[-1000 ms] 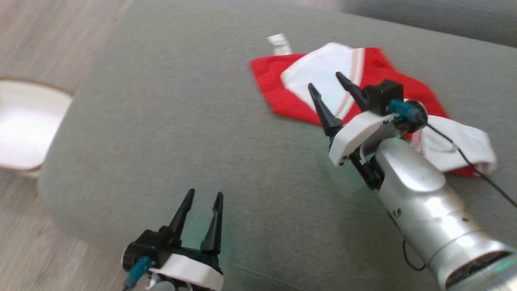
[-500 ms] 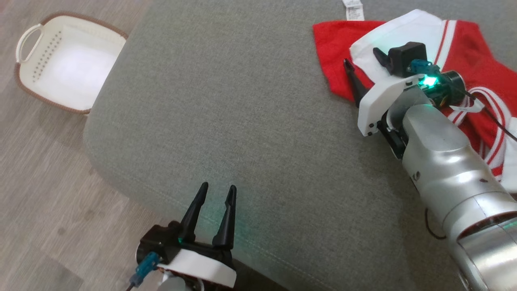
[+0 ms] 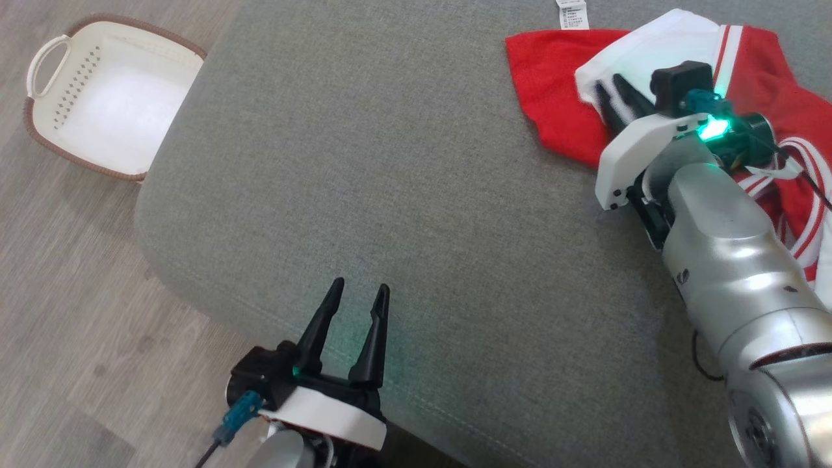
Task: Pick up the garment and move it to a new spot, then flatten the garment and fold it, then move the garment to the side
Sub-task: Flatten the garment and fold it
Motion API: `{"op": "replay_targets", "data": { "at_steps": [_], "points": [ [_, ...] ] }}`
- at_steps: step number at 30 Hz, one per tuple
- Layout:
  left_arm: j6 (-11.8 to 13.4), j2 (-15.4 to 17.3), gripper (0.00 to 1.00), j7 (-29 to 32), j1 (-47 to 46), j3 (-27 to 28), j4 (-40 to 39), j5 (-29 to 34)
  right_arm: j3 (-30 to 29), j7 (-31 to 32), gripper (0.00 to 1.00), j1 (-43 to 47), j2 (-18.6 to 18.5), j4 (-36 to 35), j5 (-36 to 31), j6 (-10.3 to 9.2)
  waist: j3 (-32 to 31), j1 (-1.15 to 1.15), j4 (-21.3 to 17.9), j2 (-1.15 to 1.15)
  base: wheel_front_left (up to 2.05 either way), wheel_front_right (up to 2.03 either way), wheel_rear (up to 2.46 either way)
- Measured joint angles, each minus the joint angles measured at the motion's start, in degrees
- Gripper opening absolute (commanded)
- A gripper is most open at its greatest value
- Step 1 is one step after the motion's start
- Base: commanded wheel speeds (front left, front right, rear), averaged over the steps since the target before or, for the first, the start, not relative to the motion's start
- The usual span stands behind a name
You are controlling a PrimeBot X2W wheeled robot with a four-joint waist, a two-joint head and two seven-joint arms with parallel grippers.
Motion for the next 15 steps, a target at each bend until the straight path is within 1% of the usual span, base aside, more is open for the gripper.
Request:
{"op": "replay_targets", "data": {
  "at_steps": [6, 11, 12, 13, 15],
  "points": [
    [0.0, 0.0, 1.00, 0.0, 0.1, -0.2, 1.1, 0.0, -6.6, -2.0, 0.00, 1.4, -0.1, -1.0, -4.6, 0.00, -1.4, 0.00, -0.2, 0.00, 0.00, 0.00, 0.00],
    [-0.3, 0.0, 1.00, 0.0, 0.1, 1.2, 1.7, 1.1, -11.1, -3.2, 0.00, 3.3, -0.1, -4.1, -5.5, 0.00, -3.6, 0.00, -2.0, 0.00, 0.00, 0.00, 0.00],
    [-0.5, 0.0, 1.00, 0.0, 0.2, 1.5, 1.7, 1.5, -11.4, -3.4, 0.00, 3.8, -0.1, -5.1, -5.2, 0.00, -4.1, -0.01, -2.5, 0.00, 0.00, 0.00, 0.00],
    [-0.5, 0.0, 1.00, 0.0, 0.3, 1.7, 1.7, 1.9, -11.1, -3.4, 0.00, 4.5, 0.0, -6.8, -3.5, 0.00, -4.8, 0.00, -3.1, 0.00, 0.00, 0.00, 0.00],
    [-0.5, 0.0, 1.00, 0.0, 0.5, 3.0, 1.7, 3.0, -8.6, -3.5, 0.00, 6.5, 0.0, -12.2, 1.6, 0.00, -6.0, -0.01, -4.4, 0.00, 0.00, 0.00, 0.00]
  ]
}}
